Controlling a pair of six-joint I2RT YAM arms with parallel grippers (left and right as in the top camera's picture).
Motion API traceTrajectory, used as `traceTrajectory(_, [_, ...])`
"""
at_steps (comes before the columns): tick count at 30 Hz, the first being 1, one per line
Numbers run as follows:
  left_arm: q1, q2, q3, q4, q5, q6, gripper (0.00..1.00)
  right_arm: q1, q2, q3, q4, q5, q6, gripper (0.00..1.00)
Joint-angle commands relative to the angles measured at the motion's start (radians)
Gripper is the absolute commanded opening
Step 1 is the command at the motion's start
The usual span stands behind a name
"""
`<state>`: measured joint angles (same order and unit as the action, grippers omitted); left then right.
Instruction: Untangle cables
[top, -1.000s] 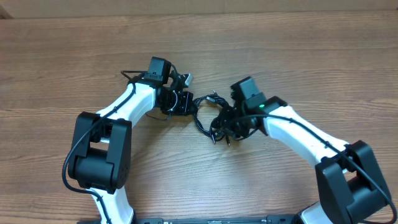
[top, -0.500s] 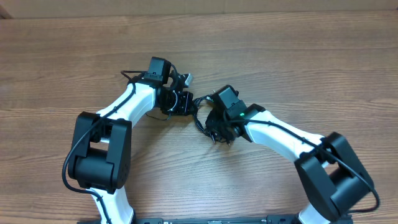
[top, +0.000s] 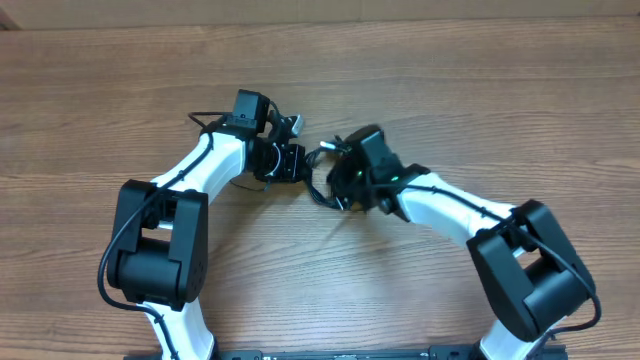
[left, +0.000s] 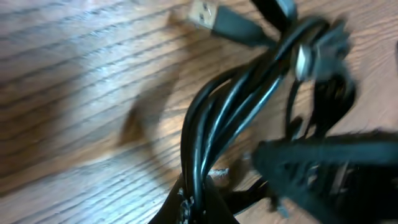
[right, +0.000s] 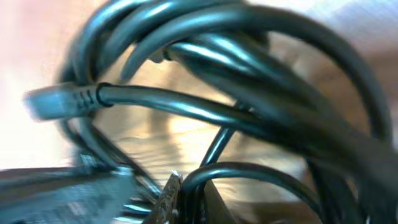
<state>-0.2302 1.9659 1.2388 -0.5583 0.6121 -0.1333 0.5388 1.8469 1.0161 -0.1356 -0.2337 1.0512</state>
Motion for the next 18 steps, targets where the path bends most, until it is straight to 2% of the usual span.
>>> traceTrajectory(1, [-0.019,0.01,0.003,-0.014,0.046,-0.002,0.04,-0.059,-0.003,0.012,0.087,-0.201,-0.04,0.04])
traceTrajectory(5, [-0.019,0.01,0.003,-0.014,0.116,0.026,0.04,-0.075,-0.003,0.012,0.153,-0.216,-0.169,0.04])
traceTrajectory(8, [-0.019,0.01,0.003,-0.014,0.18,0.065,0.04,-0.075,-0.003,0.012,0.128,-0.216,-0.224,0.06])
traceTrajectory(10, [-0.019,0.01,0.003,-0.014,0.193,0.071,0.04,-0.075,-0.003,0.012,0.081,-0.212,-0.224,0.11])
traceTrajectory(13, [-0.019,0.01,0.003,-0.014,0.189,0.07,0.04,-0.075,-0.003,0.012,0.008,-0.217,-0.302,0.25])
traceTrajectory(18, [-0.019,0.01,0.003,-0.014,0.174,0.069,0.04,-0.108,-0.023,0.053,-0.047,-0.375,-0.377,0.4])
